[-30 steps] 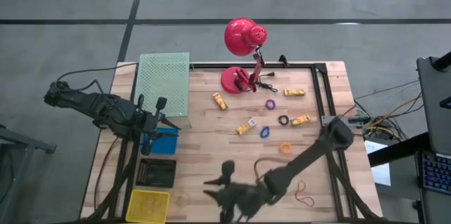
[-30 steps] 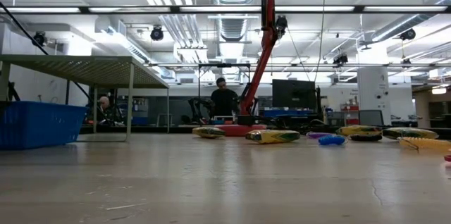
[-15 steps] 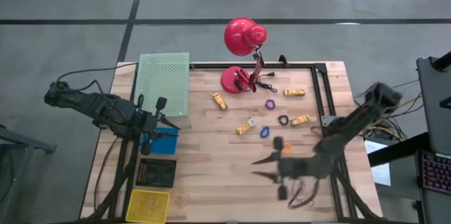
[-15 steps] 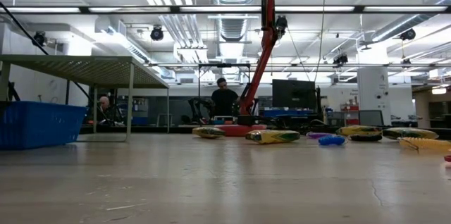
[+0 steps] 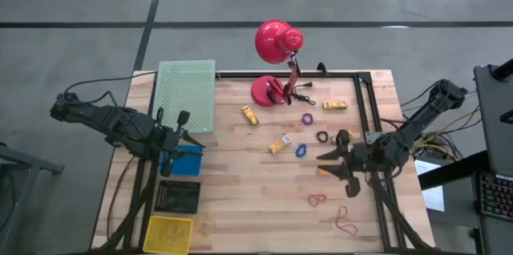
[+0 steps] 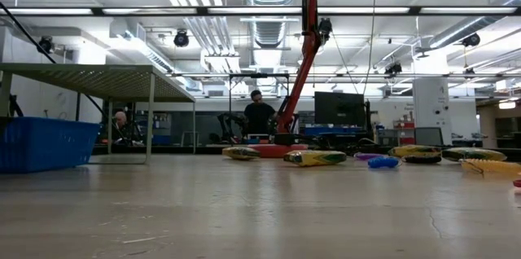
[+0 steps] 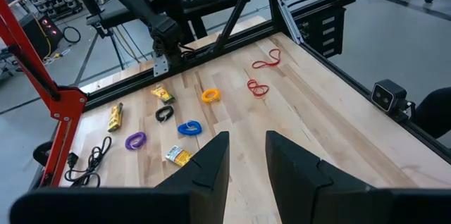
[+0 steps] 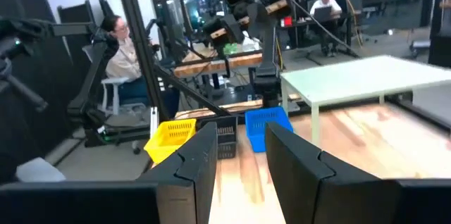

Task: Pick & Place Office Desk Supplies
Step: Put the yellow rubber band into the yellow bin

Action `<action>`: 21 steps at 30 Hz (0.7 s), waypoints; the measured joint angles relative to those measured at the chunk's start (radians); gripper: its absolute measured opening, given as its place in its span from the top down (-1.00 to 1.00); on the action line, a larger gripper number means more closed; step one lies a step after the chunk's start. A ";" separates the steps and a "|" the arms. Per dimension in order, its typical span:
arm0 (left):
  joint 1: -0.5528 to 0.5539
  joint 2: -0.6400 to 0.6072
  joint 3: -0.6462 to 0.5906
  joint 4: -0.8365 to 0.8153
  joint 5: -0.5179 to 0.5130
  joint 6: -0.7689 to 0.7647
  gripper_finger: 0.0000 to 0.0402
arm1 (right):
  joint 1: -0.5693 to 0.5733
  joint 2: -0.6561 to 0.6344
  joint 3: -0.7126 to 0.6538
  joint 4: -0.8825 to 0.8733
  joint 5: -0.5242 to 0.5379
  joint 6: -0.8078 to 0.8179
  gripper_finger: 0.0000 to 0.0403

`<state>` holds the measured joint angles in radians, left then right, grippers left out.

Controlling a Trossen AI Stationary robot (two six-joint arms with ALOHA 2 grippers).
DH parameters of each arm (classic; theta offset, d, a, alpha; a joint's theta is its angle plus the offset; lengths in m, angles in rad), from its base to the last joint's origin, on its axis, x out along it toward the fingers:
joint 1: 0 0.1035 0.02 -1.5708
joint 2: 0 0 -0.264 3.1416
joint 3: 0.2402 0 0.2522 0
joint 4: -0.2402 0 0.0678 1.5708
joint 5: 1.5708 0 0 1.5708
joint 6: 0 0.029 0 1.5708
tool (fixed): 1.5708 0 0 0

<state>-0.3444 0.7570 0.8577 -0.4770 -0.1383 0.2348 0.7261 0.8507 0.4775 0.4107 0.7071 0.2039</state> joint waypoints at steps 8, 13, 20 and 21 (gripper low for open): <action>0.000 0.000 0.000 0.000 0.000 0.000 0.52 | 0.000 0.019 -0.028 0.002 0.000 0.024 0.42; 0.000 0.000 0.000 0.000 0.000 0.000 0.52 | 0.000 0.049 -0.026 -0.004 0.000 0.021 0.42; 0.000 0.000 0.000 0.000 0.000 0.000 0.52 | 0.000 0.080 -0.026 -0.010 0.000 0.021 0.42; 0.000 0.000 0.000 0.000 0.000 0.000 0.52 | 0.000 0.084 -0.026 -0.011 0.000 0.021 0.42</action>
<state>-0.3447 0.7570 0.8579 -0.4767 -0.1383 0.2348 0.7261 0.9352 0.4511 0.3995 0.7067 0.2249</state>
